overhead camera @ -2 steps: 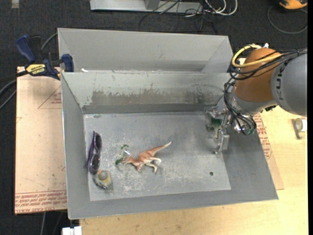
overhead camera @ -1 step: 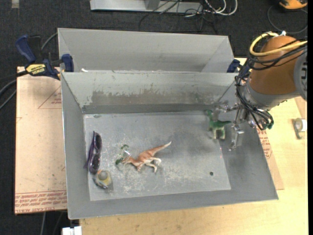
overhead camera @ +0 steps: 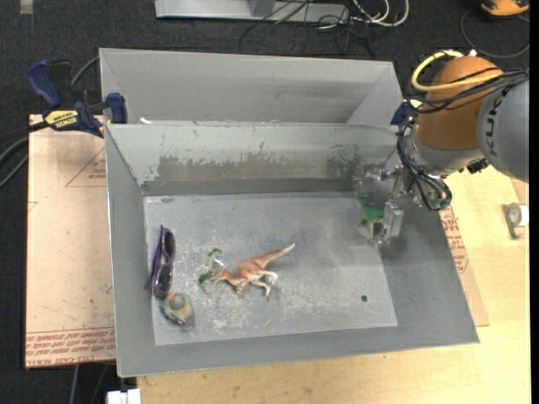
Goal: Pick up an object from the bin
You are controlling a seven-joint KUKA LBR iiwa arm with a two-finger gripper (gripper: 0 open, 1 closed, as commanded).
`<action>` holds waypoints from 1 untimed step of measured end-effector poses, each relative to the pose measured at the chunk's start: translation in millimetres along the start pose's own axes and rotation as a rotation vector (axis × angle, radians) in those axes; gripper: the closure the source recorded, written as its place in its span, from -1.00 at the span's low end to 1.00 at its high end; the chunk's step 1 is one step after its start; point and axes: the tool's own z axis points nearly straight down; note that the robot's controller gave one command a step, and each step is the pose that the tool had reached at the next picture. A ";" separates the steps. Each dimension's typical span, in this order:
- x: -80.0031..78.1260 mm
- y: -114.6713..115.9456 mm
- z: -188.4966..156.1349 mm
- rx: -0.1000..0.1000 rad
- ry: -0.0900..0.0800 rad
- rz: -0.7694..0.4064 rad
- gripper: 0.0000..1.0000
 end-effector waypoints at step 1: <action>21.3 1.7 21.3 0.006 -0.029 0.222 -1.00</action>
Offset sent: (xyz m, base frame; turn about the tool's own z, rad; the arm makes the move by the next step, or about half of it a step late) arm -0.0134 0.0000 -0.0287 0.0448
